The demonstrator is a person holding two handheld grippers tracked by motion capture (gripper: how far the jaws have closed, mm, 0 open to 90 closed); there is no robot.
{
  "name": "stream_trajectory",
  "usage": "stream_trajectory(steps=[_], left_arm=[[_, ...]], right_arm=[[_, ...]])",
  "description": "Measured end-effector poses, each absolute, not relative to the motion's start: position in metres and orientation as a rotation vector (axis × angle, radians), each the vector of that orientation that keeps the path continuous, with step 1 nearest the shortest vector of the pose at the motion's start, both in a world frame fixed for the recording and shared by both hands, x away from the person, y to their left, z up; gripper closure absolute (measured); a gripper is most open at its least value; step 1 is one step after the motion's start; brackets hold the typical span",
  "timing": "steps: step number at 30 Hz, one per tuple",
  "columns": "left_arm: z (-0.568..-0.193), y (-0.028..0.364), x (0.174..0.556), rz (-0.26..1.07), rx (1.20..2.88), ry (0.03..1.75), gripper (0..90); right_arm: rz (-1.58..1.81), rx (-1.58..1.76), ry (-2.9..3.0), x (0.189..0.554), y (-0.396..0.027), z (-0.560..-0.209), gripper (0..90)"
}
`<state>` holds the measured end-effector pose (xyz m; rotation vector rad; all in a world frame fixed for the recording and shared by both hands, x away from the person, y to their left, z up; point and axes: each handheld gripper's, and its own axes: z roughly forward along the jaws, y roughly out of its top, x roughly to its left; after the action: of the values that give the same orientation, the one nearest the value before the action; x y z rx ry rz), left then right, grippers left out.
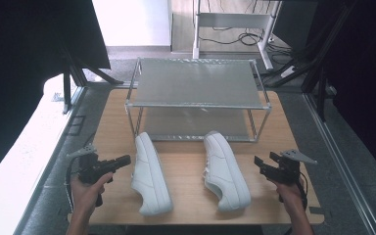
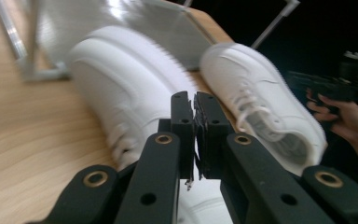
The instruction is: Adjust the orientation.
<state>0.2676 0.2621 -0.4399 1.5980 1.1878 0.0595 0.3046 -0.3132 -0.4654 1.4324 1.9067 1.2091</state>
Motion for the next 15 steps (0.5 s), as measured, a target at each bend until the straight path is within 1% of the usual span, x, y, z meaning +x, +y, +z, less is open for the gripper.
stream_trajectory(steps=[4, 8, 15], left_arm=[[-0.453, 0.272, 0.267, 0.067, 1.585, 1.266, 89.2], [-0.465, 0.276, 0.270, 0.057, 1.606, 1.324, 89.2], [-0.474, 0.274, 0.273, 0.024, 1.610, 1.348, 89.6]], right_arm=[[1.188, 1.427, 1.933, 0.305, -0.312, -0.468, 30.4], [1.178, 1.428, 1.942, 0.306, -0.310, -0.470, 30.6], [1.150, 1.425, 1.957, 0.306, -0.309, -0.472, 28.9]])
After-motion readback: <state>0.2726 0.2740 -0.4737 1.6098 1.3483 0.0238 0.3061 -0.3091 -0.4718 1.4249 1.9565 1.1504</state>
